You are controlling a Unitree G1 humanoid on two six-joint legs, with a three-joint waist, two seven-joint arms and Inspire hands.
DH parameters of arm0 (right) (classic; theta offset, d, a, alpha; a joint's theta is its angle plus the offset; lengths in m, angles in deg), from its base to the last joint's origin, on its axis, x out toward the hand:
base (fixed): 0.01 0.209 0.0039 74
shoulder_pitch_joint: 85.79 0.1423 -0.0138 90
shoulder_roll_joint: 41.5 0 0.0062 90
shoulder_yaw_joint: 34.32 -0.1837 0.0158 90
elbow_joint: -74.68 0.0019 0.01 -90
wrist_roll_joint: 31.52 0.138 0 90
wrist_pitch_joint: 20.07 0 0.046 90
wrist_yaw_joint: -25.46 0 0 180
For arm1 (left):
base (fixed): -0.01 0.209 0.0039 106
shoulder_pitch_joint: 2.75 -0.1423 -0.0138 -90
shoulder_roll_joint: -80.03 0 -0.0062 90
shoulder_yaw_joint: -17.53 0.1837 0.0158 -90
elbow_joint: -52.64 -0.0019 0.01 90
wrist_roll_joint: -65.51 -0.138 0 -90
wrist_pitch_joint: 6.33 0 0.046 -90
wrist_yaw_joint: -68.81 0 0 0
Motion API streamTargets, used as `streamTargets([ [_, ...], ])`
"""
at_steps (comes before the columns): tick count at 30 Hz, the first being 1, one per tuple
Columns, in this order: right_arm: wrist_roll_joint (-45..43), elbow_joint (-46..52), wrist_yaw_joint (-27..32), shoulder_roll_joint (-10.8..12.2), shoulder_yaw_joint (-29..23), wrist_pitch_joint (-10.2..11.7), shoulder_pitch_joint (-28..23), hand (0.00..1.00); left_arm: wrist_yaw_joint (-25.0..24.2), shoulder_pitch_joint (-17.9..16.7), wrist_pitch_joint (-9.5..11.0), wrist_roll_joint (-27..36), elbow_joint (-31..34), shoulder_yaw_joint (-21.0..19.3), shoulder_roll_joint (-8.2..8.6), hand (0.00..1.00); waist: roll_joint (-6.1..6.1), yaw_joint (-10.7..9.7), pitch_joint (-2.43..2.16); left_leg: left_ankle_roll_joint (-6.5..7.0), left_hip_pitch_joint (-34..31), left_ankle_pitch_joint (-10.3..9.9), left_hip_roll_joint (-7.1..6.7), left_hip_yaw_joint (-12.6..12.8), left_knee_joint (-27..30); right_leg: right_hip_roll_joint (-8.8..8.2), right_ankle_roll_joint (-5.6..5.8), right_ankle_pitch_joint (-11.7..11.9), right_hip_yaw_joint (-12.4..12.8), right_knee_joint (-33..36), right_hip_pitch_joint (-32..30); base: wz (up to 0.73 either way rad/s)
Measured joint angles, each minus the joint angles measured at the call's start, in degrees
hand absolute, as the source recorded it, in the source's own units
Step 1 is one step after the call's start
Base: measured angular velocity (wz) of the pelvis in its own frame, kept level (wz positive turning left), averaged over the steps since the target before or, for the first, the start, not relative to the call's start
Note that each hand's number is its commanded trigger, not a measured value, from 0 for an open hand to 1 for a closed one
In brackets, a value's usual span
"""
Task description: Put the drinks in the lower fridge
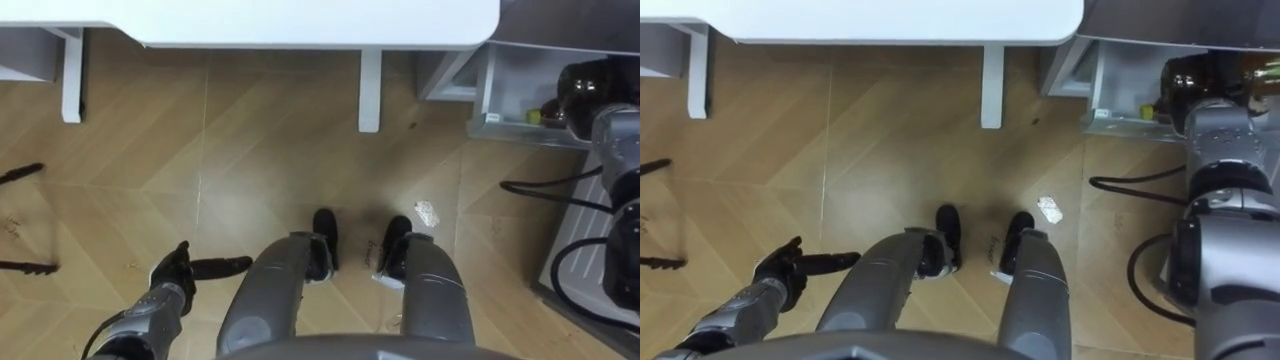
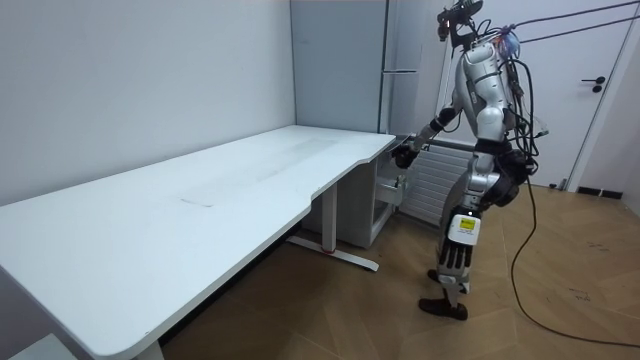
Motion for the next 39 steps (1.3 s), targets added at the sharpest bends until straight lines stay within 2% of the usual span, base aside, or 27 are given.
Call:
streamTargets([
  [1,0.00,-0.01,0.11,0.00,0.00,0.00,0.00,1.00,-0.06,-0.01,-0.03,-0.02,-0.03,0.00,-0.05,0.00,0.03,0.03,-0.02,0.00,0.00,0.00,0.03,0.07,0.01,0.01,-0.01,0.01,0.00,0.00,0.00,0.00],
  [2,0.00,-0.03,0.15,0.00,0.00,0.00,0.01,0.00,-0.07,-0.01,-0.04,-0.04,-0.03,0.00,-0.08,0.00,0.04,0.06,-0.02,0.00,0.01,0.00,0.05,0.12,0.02,0.01,-0.02,0.01,0.00,0.00,0.00,0.00],
  [12,0.03,-2.20,0.44,0.00,-0.07,0.00,-0.08,0.00,-0.09,-0.40,-1.00,-0.02,0.12,-0.12,-0.17,0.00,0.28,0.20,-0.17,0.00,0.63,0.00,0.31,0.45,0.05,0.09,-0.07,0.04,-0.08,0.01,0.67,0.00],
  [19,0.08,-2.26,0.35,-0.03,-0.06,-0.04,-0.18,0.00,-0.09,-0.46,-1.22,0.06,0.27,-0.13,-0.41,0.00,0.47,1.07,-0.30,0.00,1.09,0.00,0.41,0.40,0.19,0.11,-0.19,0.17,-0.31,-0.03,1.20,0.00],
  [26,0.34,-2.24,0.20,-0.01,0.05,-0.07,-0.60,0.00,-0.01,-0.77,-1.22,1.20,0.11,-0.09,-1.61,0.00,0.53,1.25,-0.51,0.02,1.69,0.02,0.47,0.09,-0.29,0.17,-0.05,0.41,-0.86,-0.89,2.33,0.02],
  [29,0.38,-2.26,-1.99,-0.03,0.09,0.02,-0.62,0.00,-0.02,-0.80,-1.23,1.26,-0.02,-0.07,-1.89,0.00,0.29,0.85,-0.66,0.09,1.72,0.05,0.46,0.10,-0.28,0.11,0.04,0.46,-0.99,-0.98,2.46,0.01],
  [39,0.38,-2.28,-5.03,-0.03,1.75,-0.06,-1.22,0.00,-0.03,-1.05,-1.31,1.25,-0.05,0.01,-1.94,0.00,0.17,0.31,-0.64,0.15,1.95,0.11,0.45,0.13,-0.43,-0.07,0.03,0.45,-1.24,-0.87,2.64,0.01],
])
